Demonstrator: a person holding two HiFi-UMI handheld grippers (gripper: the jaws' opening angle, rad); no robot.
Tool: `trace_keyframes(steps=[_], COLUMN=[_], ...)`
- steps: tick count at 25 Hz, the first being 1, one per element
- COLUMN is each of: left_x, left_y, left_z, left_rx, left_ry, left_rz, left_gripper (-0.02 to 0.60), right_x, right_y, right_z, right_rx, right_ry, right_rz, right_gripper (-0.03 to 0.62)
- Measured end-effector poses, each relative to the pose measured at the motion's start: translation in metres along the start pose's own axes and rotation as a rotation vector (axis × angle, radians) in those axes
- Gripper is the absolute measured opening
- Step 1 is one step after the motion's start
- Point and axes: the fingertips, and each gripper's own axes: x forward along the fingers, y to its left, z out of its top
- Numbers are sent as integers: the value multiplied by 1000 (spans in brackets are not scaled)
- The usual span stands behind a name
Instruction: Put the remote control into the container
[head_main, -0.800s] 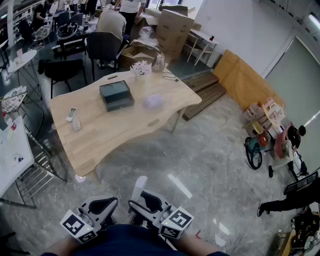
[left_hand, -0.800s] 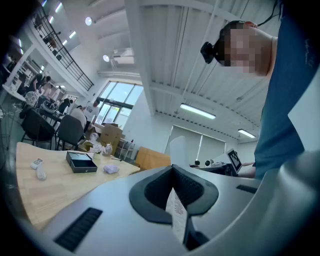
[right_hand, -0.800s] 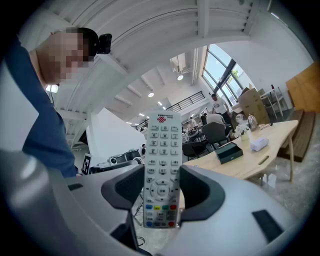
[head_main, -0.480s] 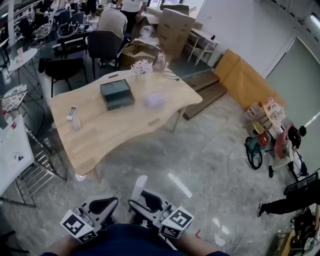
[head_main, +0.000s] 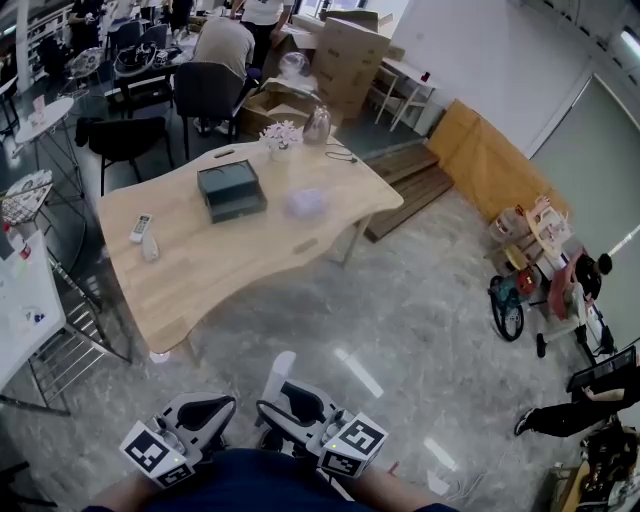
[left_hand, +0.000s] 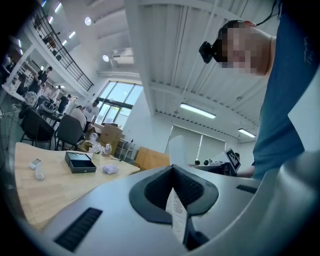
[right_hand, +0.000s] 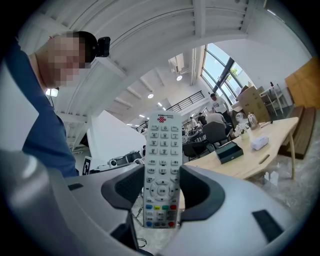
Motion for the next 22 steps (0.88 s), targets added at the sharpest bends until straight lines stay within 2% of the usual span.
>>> trace_keyframes(steps=[9, 22], left_x=[29, 81], left_y=[-9, -6], left_z=[1, -5], left_rx=[16, 21], left_ry=[-9, -36], left_rz=[23, 112], left_gripper=[89, 91], right_x=[-17, -39], right_y=[-22, -74], right_z=[10, 28], right_rx=[0, 13], right_ry=[10, 30], right_rz=[21, 76], right_gripper=[227, 227])
